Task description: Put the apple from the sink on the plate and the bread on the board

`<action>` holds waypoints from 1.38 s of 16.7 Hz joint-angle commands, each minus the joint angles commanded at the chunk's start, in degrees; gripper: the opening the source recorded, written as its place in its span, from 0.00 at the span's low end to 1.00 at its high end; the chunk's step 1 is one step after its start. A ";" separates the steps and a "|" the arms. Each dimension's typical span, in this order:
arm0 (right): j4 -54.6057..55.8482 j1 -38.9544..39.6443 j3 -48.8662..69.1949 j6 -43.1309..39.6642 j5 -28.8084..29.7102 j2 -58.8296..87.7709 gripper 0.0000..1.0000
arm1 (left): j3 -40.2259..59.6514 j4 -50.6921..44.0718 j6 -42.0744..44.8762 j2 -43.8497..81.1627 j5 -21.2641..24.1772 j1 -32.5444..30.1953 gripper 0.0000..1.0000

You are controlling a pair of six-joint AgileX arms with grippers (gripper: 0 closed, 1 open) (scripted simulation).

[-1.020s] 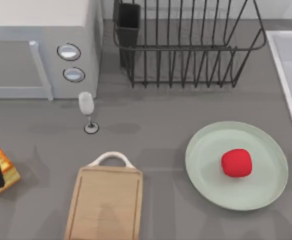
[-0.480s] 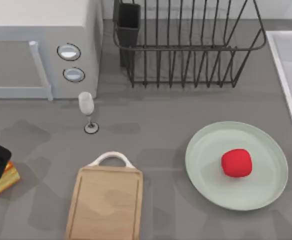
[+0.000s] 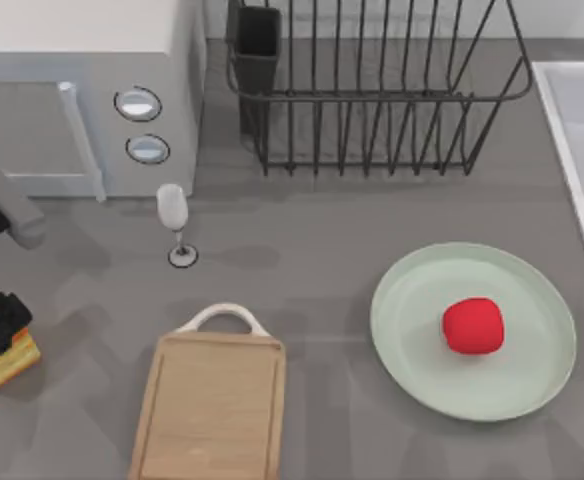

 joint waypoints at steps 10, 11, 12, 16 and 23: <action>0.00 0.00 0.00 0.00 0.00 0.00 1.00 | 2.95 -2.37 2.87 5.68 -0.04 -0.03 1.00; 0.00 0.00 0.00 0.00 0.00 0.00 1.00 | 2.35 -1.26 2.89 6.21 -0.04 -0.02 1.00; 0.00 0.00 0.00 0.00 0.00 0.00 1.00 | 1.55 0.27 2.91 6.90 -0.04 0.00 1.00; 0.00 0.00 0.00 0.00 0.00 0.00 1.00 | -2.38 7.65 3.04 10.35 -0.03 0.08 1.00; 0.00 0.00 0.00 0.00 0.00 0.00 1.00 | -5.35 13.24 3.15 12.99 -0.02 0.13 1.00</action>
